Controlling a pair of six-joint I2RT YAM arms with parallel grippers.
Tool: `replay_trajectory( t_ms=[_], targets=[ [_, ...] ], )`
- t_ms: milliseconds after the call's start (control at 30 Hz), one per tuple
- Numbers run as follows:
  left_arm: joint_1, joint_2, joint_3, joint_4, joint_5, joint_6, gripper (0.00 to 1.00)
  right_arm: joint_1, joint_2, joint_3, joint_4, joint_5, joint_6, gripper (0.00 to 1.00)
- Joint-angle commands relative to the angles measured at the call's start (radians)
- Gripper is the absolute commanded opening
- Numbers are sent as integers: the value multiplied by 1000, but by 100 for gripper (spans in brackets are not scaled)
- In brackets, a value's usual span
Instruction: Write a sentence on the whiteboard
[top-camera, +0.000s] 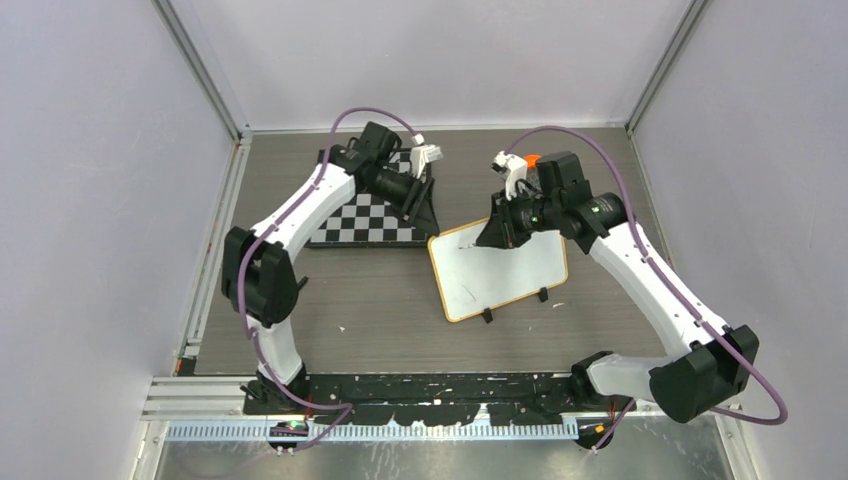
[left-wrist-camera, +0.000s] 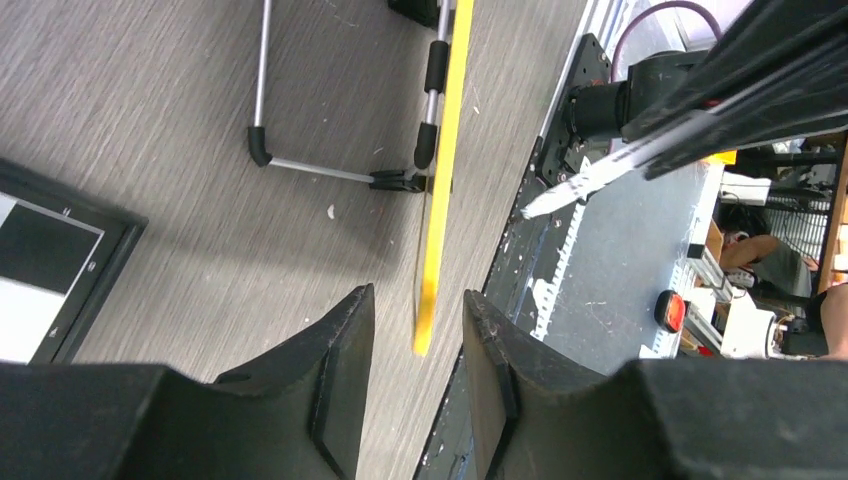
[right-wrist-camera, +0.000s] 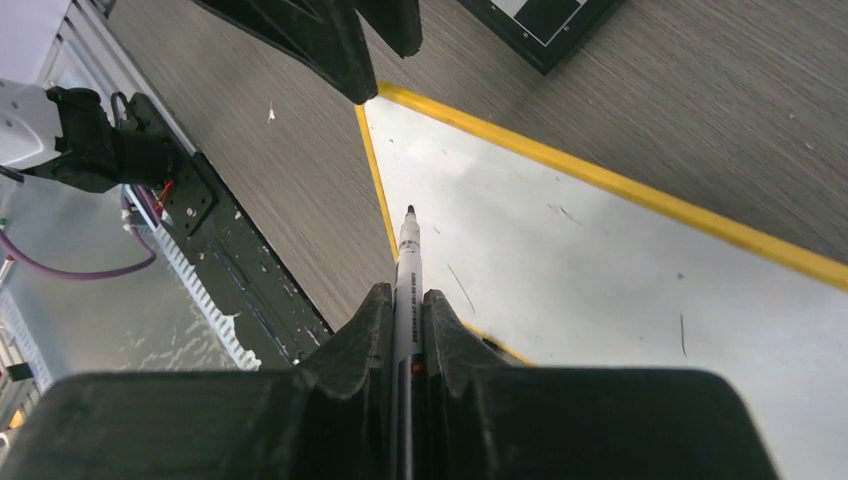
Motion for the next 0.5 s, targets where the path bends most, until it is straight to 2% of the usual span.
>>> replay_trajectory(
  t_ms=[0, 333, 467],
  targets=[
    [13, -93, -61, 54, 14, -15, 38, 74, 24, 64, 81, 94, 39, 0],
    [13, -73, -76, 81, 11, -56, 37, 112, 47, 110, 85, 146, 77, 0],
    [13, -65, -74, 87, 29, -63, 30, 120, 61, 110, 89, 143, 78, 0]
  ],
)
